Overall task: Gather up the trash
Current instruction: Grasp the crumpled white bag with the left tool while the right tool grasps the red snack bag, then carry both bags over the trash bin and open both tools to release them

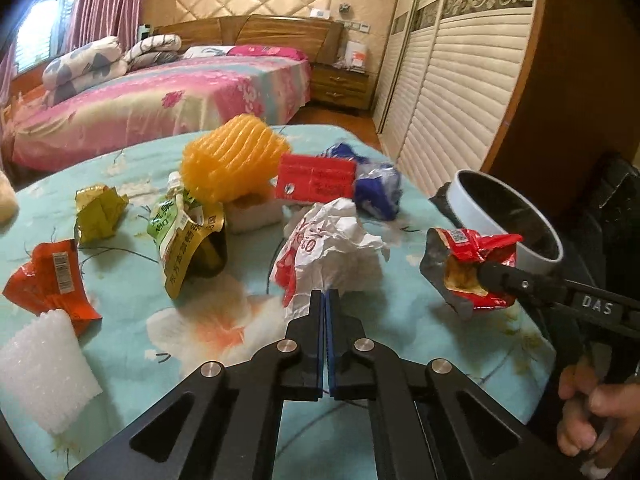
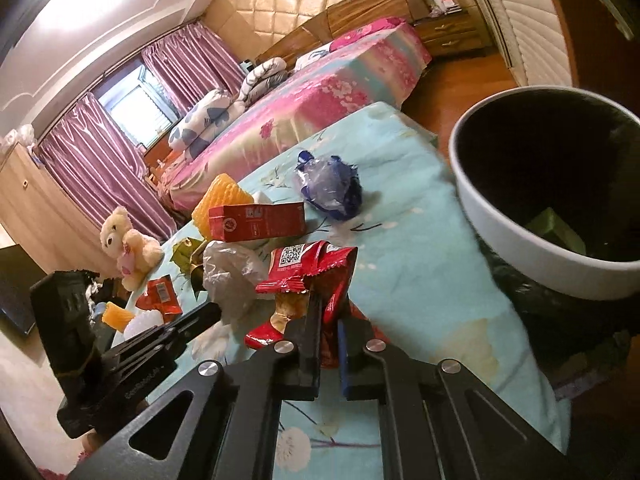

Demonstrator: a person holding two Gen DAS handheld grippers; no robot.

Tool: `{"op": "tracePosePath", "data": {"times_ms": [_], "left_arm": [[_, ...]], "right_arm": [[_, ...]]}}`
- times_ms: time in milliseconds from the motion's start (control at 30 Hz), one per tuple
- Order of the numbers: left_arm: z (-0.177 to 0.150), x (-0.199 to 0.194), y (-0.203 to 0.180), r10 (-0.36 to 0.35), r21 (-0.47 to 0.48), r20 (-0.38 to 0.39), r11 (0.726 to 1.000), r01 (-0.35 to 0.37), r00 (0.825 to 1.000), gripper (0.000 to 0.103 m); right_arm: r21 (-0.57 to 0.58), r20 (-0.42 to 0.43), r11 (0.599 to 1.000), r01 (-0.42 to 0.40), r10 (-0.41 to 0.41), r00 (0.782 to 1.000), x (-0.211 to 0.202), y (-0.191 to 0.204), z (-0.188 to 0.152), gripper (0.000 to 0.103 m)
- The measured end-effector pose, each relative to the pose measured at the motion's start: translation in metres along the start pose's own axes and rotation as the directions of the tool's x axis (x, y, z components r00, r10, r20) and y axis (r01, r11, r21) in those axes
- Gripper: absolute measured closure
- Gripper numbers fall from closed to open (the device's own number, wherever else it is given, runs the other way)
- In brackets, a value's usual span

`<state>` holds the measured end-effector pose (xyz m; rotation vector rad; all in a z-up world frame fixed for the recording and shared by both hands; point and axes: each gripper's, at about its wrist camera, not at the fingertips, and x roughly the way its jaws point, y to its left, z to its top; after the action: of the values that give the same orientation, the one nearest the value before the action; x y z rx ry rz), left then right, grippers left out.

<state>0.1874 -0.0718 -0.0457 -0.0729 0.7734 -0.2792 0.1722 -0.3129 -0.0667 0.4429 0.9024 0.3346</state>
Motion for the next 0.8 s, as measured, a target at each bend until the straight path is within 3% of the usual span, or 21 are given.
{"op": "tracePosePath", "data": {"times_ms": [300,500,533,567,600,633,667,800], "left_arm": [[-0.002,-0.024,-0.02,-0.069,0.046,0.048,0.997,0.066,0.996,0.103],[-0.006,-0.023,-0.017,-0.008,0.025,0.043,1.0,0.007,0.999,0.1],[-0.007,-0.022,-0.016,0.009,0.025,0.041,1.0,-0.01,0.999,0.097],[-0.008,-0.021,-0.013,0.038,0.018,0.037,0.999,-0.039,0.999,0.083],[-0.009,-0.02,-0.017,0.058,0.011,0.038,0.998,-0.058,0.998,0.061],[-0.009,-0.019,-0.015,0.073,0.004,0.043,0.997,-0.073,0.996,0.052],[-0.01,-0.018,-0.015,0.086,-0.001,0.051,0.996,-0.086,0.995,0.047],[-0.01,0.006,-0.021,0.1,0.014,0.001,0.995,-0.1,0.995,0.049]], "right_arm": [[0.014,0.05,1.0,0.028,-0.029,0.998,-0.027,-0.012,0.002,0.097],[0.02,0.075,0.999,0.041,-0.043,0.996,-0.039,-0.019,0.003,0.097],[0.021,0.074,0.999,0.039,-0.04,0.996,-0.04,-0.02,0.003,0.097],[0.025,0.072,0.999,0.037,-0.038,0.997,-0.039,-0.021,0.003,0.097],[0.025,0.071,0.999,0.035,-0.036,0.997,-0.04,-0.022,0.002,0.097],[0.026,0.068,0.999,0.033,-0.035,0.997,-0.039,-0.023,0.001,0.097],[0.027,0.064,0.999,0.032,-0.033,0.997,-0.039,-0.023,0.0,0.097],[0.034,0.055,0.999,0.023,-0.025,0.998,-0.037,-0.027,-0.002,0.097]]}}
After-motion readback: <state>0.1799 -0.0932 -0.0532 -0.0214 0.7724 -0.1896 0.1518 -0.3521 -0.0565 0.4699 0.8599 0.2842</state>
